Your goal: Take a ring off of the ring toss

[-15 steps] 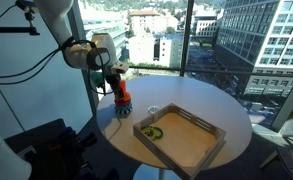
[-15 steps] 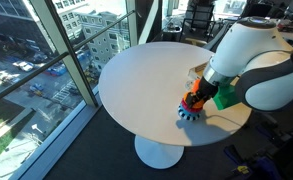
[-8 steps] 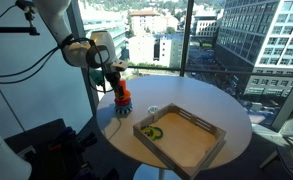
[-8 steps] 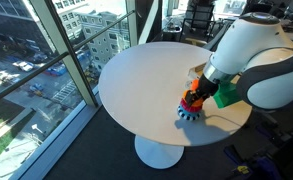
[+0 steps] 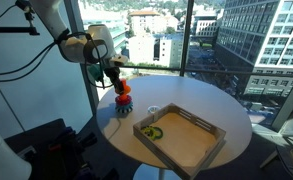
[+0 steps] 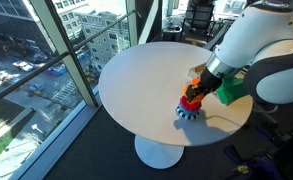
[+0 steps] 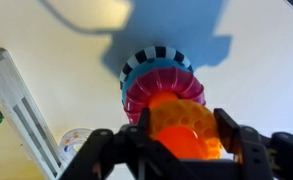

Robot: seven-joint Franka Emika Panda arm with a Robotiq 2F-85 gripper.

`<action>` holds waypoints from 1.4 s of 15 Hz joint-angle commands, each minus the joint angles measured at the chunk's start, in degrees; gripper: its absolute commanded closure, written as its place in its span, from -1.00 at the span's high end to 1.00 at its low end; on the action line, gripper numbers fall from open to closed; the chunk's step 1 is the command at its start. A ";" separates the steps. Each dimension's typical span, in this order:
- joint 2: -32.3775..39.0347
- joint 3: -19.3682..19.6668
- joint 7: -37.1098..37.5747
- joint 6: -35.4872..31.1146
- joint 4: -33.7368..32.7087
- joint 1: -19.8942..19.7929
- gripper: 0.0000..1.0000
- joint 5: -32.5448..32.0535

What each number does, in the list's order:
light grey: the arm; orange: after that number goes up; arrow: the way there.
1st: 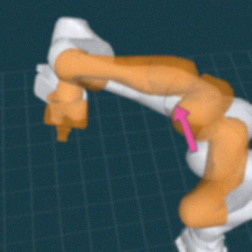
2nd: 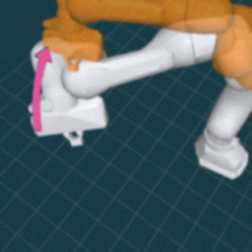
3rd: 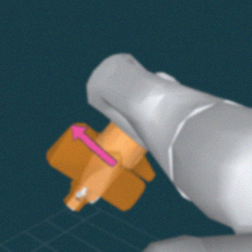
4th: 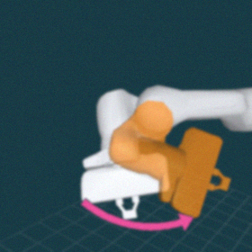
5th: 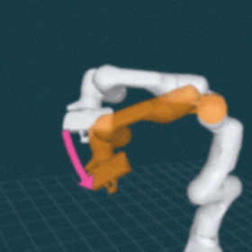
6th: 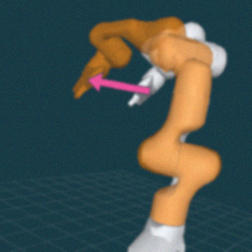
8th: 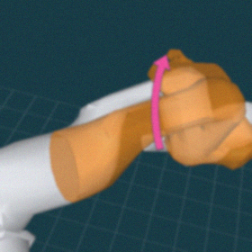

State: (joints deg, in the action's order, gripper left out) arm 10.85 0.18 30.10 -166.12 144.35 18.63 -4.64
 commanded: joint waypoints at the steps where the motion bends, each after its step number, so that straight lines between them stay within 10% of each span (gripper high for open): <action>1: -4.14 -0.53 0.57 1.37 1.98 -0.45 -0.17 -0.57; 21: -13.30 -7.15 -1.27 8.58 4.03 -6.08 -0.09 2.31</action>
State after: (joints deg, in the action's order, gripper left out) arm 0.20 -5.44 30.06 -159.62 147.65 14.23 -3.75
